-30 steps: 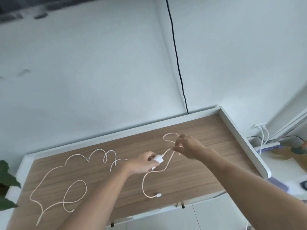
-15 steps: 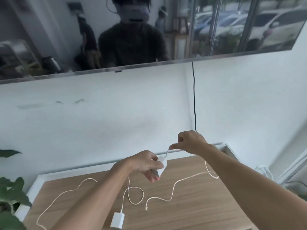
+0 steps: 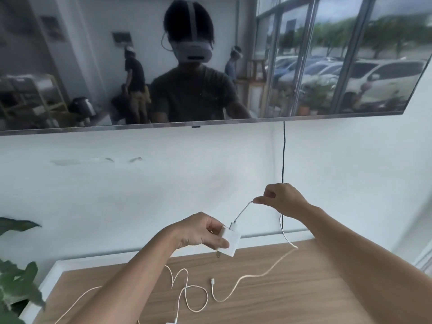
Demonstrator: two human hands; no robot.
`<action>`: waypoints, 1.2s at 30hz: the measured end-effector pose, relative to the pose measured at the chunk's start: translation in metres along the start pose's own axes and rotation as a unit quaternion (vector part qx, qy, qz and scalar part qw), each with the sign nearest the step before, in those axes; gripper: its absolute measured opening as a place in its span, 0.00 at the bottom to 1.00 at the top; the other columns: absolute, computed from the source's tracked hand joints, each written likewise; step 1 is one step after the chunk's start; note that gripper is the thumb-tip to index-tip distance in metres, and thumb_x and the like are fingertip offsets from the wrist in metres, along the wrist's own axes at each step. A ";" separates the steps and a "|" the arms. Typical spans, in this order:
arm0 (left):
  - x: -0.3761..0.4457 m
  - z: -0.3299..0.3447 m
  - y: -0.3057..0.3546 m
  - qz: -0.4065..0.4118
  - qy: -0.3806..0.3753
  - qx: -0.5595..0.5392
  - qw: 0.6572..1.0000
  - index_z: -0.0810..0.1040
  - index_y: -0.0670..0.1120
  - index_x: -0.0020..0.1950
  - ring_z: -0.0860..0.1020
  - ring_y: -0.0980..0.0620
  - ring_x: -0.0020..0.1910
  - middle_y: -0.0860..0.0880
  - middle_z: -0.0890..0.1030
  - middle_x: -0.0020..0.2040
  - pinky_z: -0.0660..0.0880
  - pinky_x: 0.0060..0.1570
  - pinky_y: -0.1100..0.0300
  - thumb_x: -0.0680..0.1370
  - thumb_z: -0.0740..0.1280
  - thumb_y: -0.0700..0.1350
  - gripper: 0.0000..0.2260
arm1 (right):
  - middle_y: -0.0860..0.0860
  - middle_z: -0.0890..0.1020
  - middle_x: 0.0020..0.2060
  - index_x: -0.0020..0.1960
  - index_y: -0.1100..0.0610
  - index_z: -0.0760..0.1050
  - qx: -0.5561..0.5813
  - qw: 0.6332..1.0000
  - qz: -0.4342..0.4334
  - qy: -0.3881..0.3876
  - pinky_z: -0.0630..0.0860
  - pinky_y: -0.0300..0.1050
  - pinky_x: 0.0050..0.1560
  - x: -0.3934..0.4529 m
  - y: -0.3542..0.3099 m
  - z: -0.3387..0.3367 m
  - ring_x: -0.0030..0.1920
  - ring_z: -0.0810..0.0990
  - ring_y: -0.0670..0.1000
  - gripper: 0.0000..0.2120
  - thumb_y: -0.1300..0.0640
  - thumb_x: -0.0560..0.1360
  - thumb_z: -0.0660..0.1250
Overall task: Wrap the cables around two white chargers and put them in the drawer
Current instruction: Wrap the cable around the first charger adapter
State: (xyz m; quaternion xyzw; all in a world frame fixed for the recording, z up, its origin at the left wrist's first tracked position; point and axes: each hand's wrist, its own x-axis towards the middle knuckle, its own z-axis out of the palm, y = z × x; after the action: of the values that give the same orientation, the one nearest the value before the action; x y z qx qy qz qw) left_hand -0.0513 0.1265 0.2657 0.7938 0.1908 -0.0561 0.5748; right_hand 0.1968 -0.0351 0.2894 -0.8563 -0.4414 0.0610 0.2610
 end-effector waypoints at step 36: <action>-0.002 -0.017 0.000 0.141 0.263 -0.445 0.844 0.80 0.36 0.52 0.85 0.42 0.52 0.41 0.87 0.47 0.84 0.55 0.54 0.73 0.75 0.33 0.10 | 0.50 0.66 0.28 0.48 0.50 0.79 0.173 0.978 -0.113 -0.027 0.62 0.41 0.32 -0.100 -0.050 0.059 0.30 0.62 0.48 0.08 0.49 0.82 0.64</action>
State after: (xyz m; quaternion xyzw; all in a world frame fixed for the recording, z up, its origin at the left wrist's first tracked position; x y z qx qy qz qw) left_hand -0.0558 0.1418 0.2720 0.4561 0.2253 0.3272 0.7963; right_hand 0.0809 -0.0672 0.2512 -0.7408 -0.5249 0.1296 0.3987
